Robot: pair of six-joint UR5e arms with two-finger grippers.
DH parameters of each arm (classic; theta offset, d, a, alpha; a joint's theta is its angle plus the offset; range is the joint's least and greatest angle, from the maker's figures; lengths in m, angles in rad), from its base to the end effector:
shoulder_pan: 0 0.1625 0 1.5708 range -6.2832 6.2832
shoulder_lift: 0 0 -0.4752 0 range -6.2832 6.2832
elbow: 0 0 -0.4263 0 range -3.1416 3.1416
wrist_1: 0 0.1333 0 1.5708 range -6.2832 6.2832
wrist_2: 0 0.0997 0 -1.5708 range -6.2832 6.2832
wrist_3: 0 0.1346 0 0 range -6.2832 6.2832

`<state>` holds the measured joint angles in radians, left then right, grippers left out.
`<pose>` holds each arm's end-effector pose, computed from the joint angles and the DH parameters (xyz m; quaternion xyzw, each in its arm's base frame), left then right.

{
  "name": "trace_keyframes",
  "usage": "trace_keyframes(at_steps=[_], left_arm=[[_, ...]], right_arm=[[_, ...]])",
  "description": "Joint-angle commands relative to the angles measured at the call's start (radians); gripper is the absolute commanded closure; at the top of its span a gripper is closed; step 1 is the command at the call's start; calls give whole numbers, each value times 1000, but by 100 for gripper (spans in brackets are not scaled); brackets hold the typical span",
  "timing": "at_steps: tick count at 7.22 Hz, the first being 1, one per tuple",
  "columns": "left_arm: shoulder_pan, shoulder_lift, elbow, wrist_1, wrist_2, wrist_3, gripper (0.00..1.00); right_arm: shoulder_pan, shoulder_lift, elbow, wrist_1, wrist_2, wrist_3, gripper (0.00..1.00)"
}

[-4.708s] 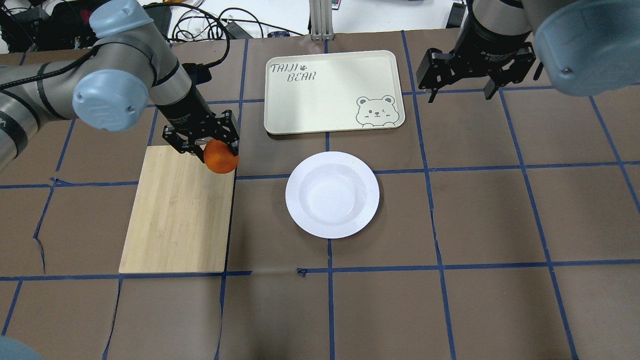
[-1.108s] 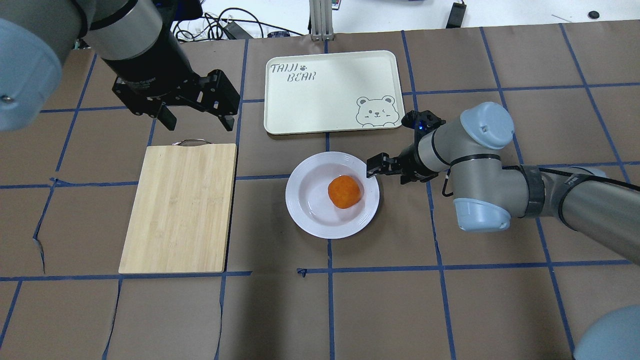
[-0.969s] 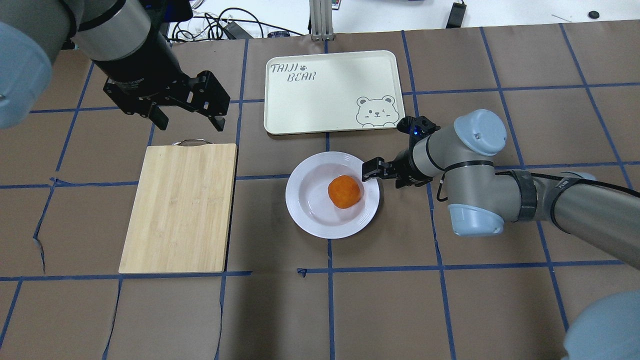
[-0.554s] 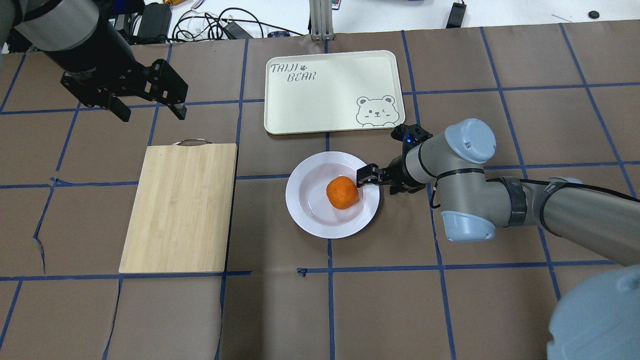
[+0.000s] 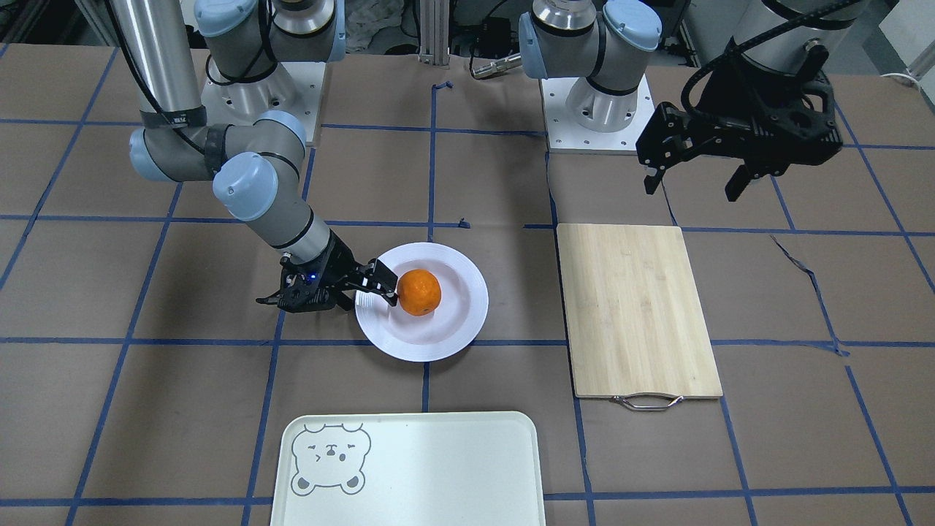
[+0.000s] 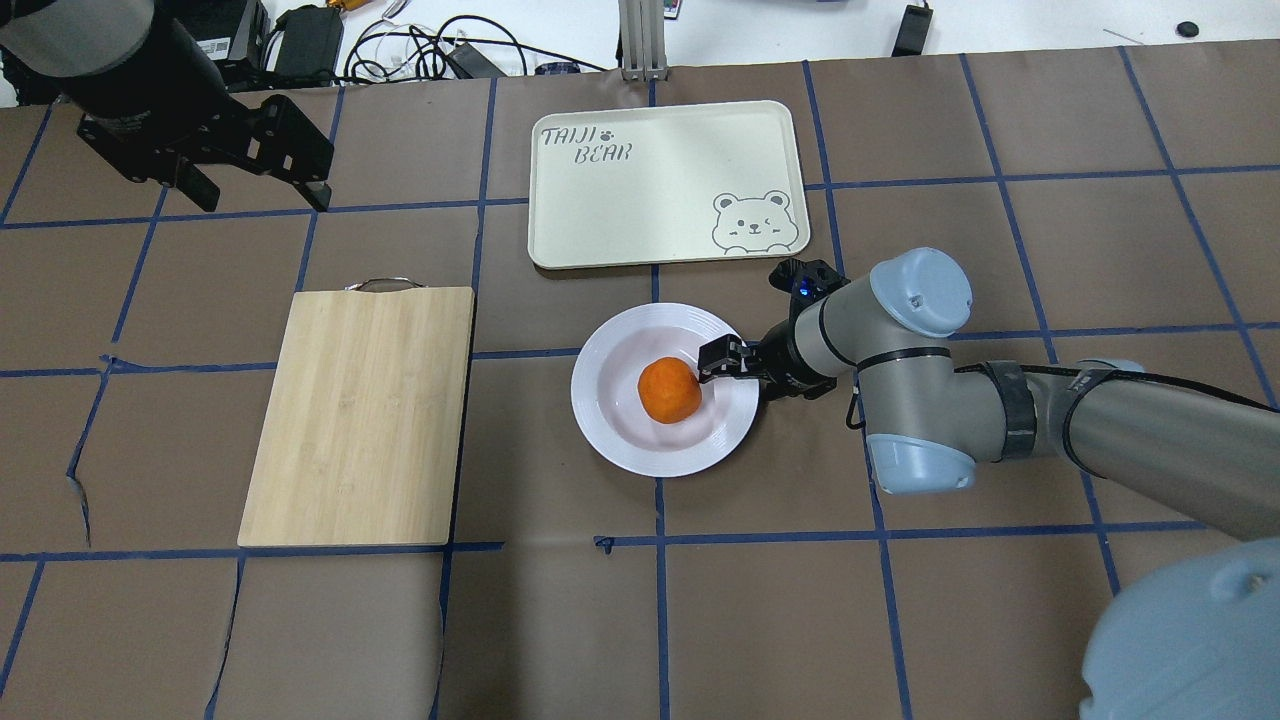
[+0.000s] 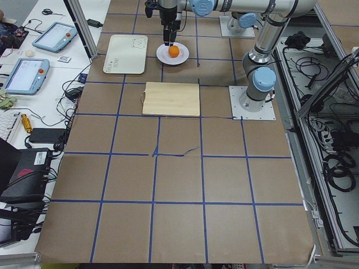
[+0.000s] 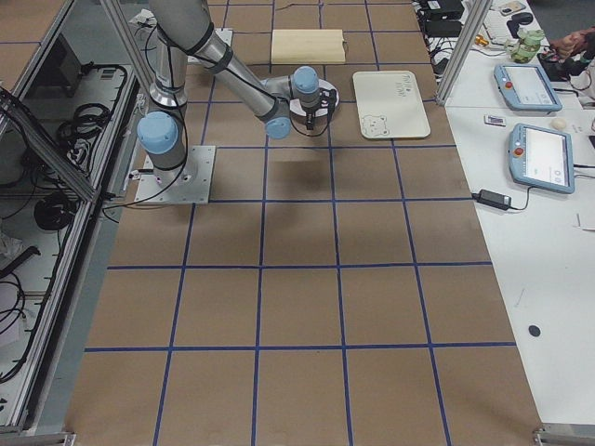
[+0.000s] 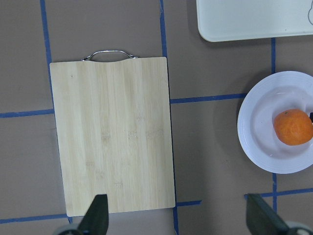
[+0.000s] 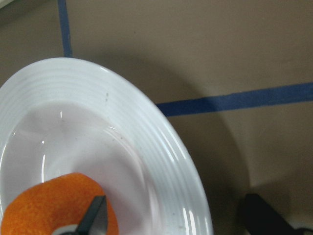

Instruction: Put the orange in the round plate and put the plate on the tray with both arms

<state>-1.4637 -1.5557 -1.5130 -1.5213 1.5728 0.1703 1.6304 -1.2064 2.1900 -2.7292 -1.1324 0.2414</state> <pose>-0.0753 -0.5445 0.5473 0.0315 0.9976 -0.0604 0.0094 0.2214 -0.5126 0.1489 0.0694 0.9701 -0.0518 0.2269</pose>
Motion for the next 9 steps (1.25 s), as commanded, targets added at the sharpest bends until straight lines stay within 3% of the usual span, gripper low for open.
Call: trace_keyframes(at_steps=[1, 4, 6, 9], left_arm=[[2, -4, -3, 95, 38, -18, 0], [-53, -15, -21, 98, 24, -96, 0], [-104, -18, -27, 99, 20, -92, 0], [-98, -27, -13, 86, -34, -77, 0]], right_arm=[[2, 1, 1, 0, -39, 7, 14], [3, 1, 1, 5, -50, 9, 34], [5, 1, 1, 8, -49, 9, 58], [23, 1, 1, 11, -47, 30, 75]])
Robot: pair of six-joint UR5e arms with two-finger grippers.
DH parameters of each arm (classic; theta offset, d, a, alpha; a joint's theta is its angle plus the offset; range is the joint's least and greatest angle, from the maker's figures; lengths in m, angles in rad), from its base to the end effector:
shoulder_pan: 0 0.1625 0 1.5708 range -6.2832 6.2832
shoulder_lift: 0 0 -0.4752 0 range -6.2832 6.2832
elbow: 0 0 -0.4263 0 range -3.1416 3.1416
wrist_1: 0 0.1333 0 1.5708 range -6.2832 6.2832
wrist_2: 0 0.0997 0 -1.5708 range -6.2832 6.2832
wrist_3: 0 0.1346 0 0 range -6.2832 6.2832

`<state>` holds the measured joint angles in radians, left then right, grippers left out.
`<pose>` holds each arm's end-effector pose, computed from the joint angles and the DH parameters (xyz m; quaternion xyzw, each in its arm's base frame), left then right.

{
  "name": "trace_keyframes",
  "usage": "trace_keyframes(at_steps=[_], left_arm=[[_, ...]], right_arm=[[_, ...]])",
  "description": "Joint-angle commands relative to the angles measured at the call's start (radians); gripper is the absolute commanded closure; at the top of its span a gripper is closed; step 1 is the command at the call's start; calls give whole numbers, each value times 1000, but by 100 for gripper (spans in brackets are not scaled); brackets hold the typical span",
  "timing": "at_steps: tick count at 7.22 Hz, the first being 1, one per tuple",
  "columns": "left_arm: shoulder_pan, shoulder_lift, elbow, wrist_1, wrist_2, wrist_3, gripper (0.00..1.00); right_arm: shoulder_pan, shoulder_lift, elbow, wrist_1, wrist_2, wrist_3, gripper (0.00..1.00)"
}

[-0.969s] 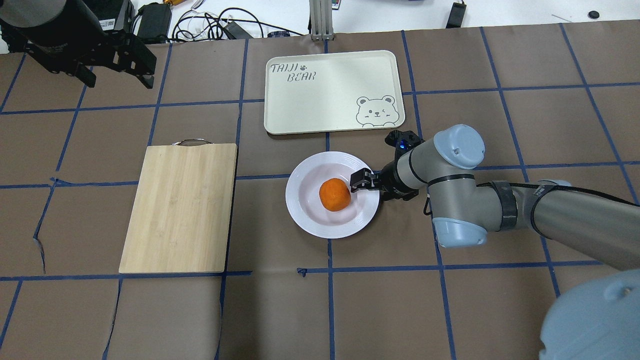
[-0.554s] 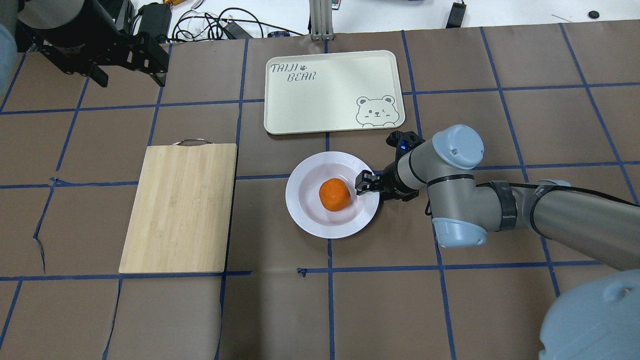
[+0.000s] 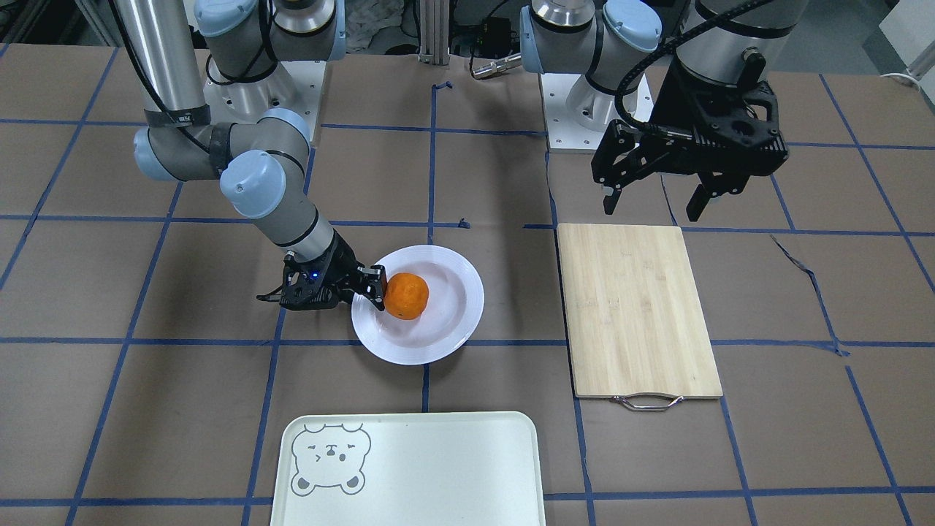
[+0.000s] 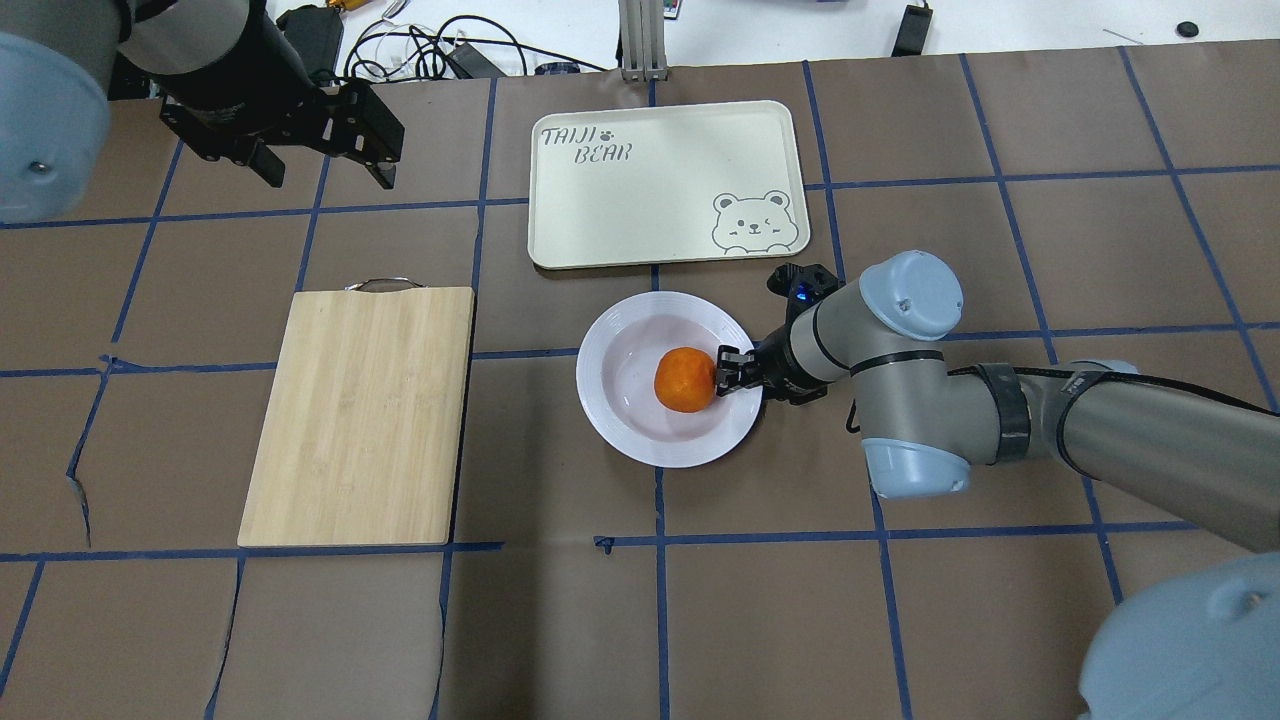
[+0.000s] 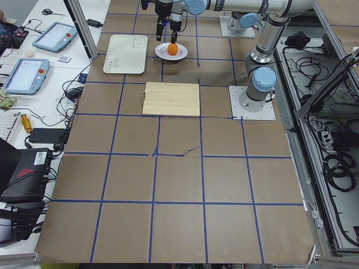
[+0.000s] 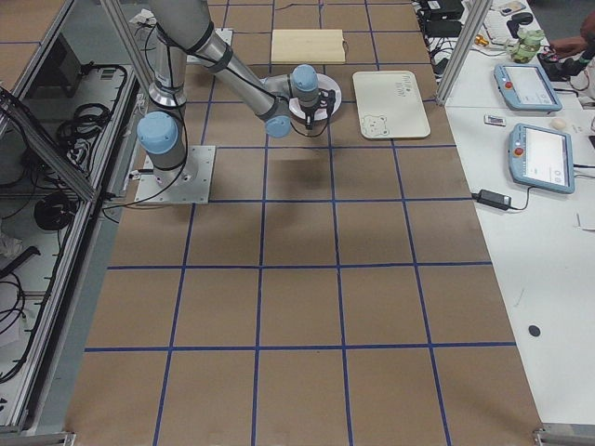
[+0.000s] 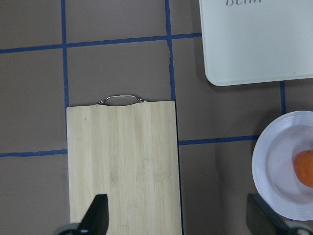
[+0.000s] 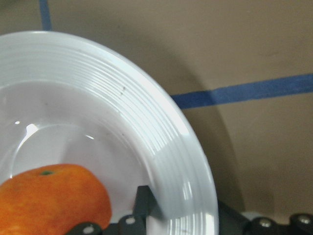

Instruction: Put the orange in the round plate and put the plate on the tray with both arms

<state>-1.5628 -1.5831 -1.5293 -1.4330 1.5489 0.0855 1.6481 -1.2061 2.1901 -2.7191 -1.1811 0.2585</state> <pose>-0.1318 -0.5537 0.5340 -0.0395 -0.9957 0.0838 0.0070 0.2244 -0.5084 0.1449 0.0726 0.9752 -0.0471 0.2037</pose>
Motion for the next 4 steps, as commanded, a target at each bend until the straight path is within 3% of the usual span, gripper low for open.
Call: trace_keyframes(at_steps=[1, 4], left_arm=[[3, 6, 1, -4, -7, 7, 0], [1, 2, 0, -3, -7, 5, 0]], right_arm=[[12, 0, -1, 1, 0, 24, 78], [21, -3, -10, -1, 3, 80, 82]])
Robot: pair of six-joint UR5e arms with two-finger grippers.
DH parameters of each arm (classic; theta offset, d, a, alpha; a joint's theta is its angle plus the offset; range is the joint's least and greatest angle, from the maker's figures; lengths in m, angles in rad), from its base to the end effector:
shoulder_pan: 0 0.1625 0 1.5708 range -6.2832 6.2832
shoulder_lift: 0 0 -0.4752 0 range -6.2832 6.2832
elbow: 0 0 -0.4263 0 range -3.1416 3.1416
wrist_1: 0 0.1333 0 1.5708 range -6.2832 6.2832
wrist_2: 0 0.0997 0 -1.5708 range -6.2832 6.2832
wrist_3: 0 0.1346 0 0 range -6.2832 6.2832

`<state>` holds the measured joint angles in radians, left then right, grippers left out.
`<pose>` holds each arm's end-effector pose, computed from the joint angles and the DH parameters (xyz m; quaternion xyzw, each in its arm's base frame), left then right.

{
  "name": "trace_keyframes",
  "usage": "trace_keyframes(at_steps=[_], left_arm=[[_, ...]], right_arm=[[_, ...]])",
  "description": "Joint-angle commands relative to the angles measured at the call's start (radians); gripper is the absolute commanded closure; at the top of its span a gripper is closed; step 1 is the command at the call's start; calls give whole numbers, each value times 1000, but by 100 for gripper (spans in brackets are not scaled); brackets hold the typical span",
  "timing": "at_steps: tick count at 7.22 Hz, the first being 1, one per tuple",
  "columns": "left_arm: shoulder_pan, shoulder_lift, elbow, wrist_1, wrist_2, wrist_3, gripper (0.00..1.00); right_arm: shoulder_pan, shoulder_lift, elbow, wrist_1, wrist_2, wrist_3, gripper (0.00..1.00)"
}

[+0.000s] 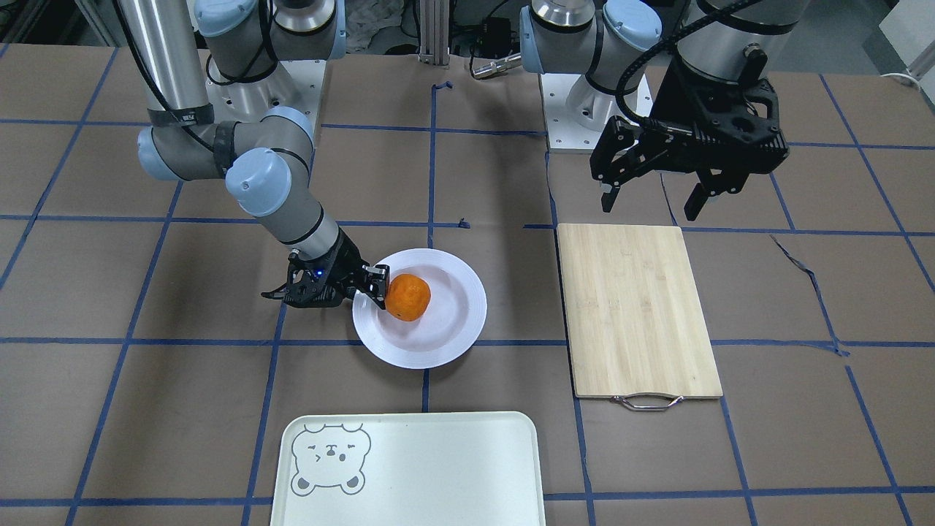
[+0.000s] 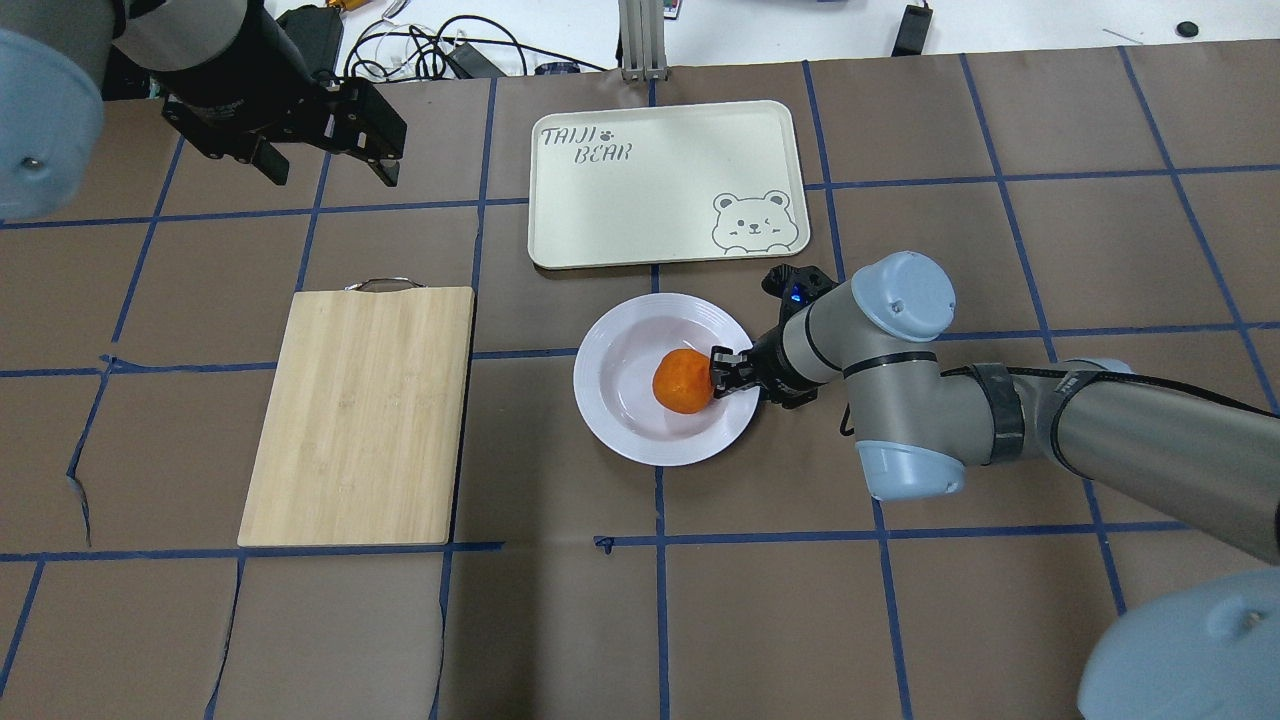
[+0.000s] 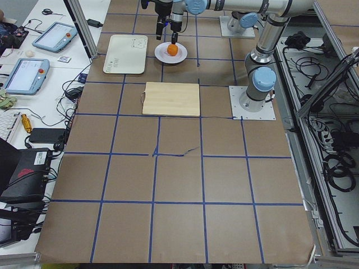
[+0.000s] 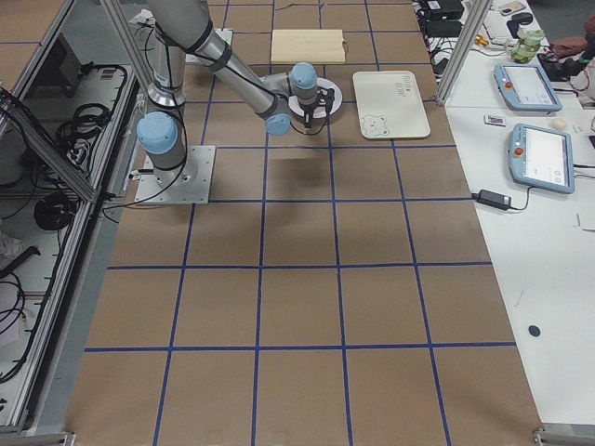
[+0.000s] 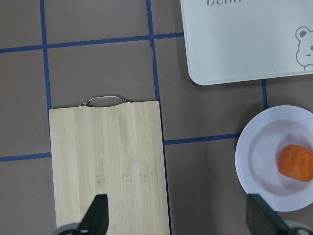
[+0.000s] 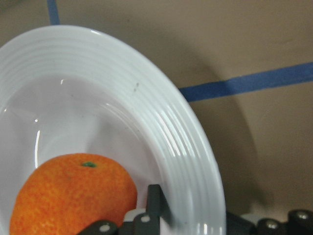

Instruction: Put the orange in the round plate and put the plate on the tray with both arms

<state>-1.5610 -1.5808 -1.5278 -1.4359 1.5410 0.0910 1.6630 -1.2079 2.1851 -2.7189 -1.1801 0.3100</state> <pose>-0.1319 -0.5529 0.5357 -0.0417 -0.9955 0.0845 0.0106 0.2323 -0.5073 0.1477 0.0898 0.9734 -0.0434 0.2062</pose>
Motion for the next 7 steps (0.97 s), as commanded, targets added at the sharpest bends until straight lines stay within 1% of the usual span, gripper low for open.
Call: trace_keyframes(at_steps=[1, 2, 5, 6, 7], left_arm=[[1, -1, -3, 0, 1, 1, 0], [1, 1, -2, 2, 1, 1, 0], [1, 1, -6, 0, 1, 3, 0], [1, 1, -8, 2, 1, 3, 0], [1, 1, -9, 2, 1, 3, 0]], right_arm=[[9, -1, -16, 1, 3, 49, 89], [18, -2, -19, 5, -1, 55, 100], [29, -10, -22, 4, -7, 57, 100], [27, -12, -25, 5, -47, 52, 100], [26, -15, -75, 58, -52, 55, 100]])
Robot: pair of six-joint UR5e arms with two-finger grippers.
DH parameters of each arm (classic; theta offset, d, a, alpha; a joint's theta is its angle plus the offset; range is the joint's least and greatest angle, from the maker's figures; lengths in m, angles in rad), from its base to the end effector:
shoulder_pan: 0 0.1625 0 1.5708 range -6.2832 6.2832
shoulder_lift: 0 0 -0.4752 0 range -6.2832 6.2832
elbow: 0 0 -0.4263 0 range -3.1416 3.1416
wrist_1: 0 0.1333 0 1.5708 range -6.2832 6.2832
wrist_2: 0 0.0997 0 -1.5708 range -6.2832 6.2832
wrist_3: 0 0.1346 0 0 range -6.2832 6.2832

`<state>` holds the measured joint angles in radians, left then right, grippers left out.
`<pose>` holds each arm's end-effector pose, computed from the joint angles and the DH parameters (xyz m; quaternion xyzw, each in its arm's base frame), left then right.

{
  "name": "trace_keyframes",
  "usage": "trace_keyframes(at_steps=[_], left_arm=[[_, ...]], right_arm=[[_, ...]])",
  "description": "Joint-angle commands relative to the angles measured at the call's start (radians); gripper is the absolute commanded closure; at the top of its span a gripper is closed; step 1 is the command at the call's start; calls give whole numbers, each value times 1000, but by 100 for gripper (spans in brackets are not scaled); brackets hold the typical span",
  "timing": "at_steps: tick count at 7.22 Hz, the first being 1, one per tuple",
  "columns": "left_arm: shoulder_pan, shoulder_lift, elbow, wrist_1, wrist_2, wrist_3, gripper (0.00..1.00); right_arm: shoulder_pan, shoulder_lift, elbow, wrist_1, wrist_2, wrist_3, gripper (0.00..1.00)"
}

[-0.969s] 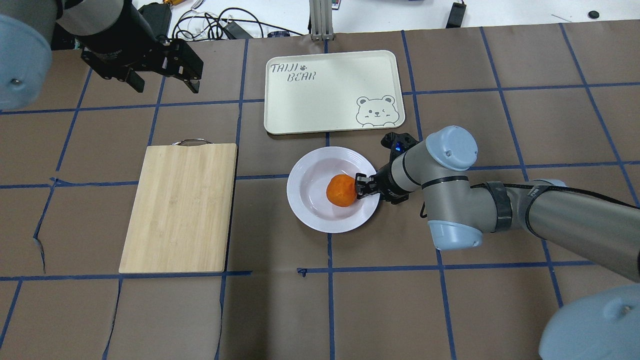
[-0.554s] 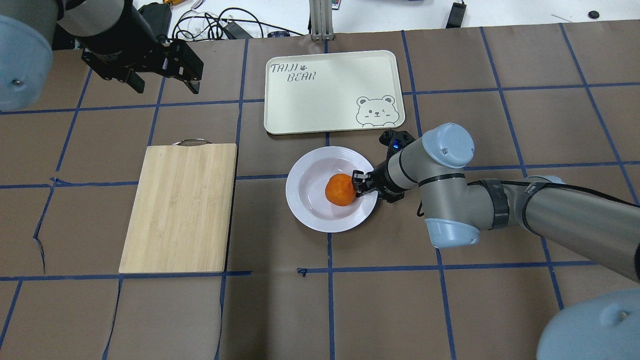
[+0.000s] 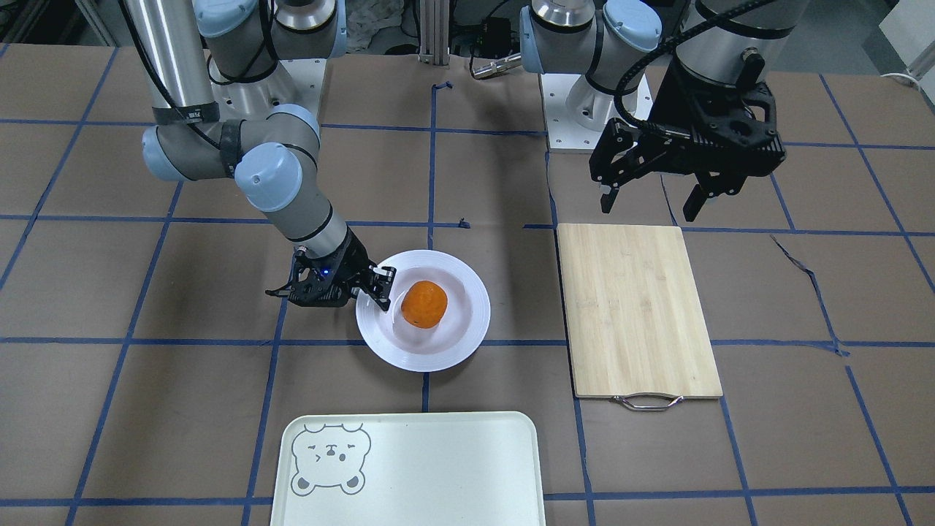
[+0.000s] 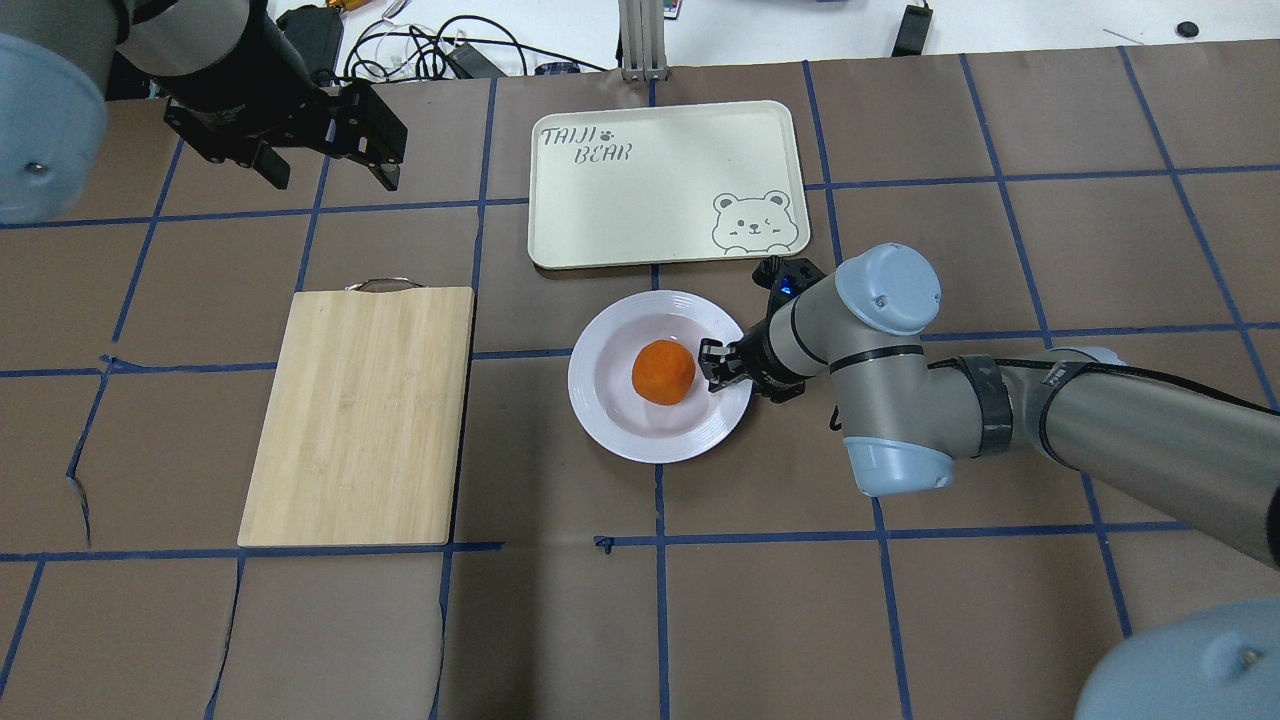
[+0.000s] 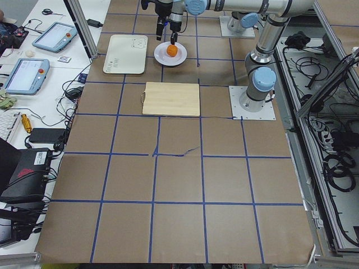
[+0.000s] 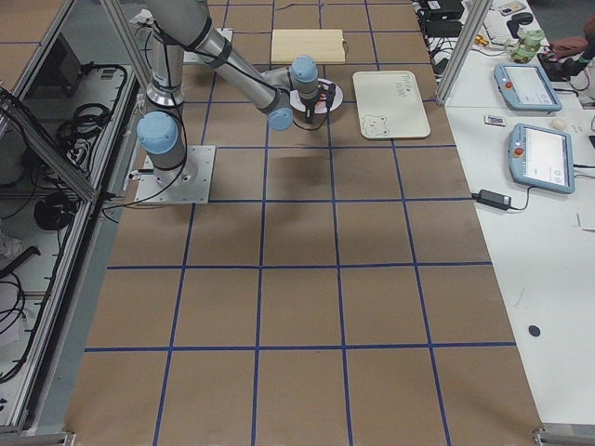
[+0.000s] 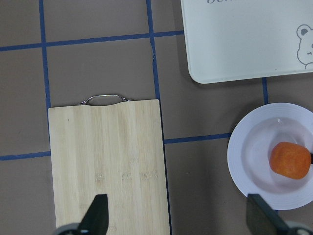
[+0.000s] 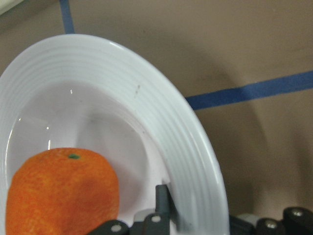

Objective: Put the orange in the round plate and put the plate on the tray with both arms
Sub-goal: 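Slide the plate with the right gripper onto the bear tray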

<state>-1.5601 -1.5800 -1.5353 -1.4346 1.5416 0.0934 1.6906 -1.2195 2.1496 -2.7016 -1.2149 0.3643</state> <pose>-0.1313 -0.5521 0.5322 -0.0424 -0.9957 0.0818 0.0103 0.2436 -0.5158 0.1632 0.1018 0.9741 -0.0535 0.1946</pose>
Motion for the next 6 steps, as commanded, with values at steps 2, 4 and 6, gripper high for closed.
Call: trace_keyframes(at_steps=[2, 4, 6], left_arm=[[0, 0, 1, 2, 0, 0, 0], [-2, 0, 3, -3, 0, 0, 0], [0, 0, 7, -7, 3, 2, 0]], right_arm=[[-12, -43, -138, 223, -3, 1, 100], [-52, -44, -151, 226, 72, 1, 100], [-121, -46, -196, 226, 133, -1, 100]])
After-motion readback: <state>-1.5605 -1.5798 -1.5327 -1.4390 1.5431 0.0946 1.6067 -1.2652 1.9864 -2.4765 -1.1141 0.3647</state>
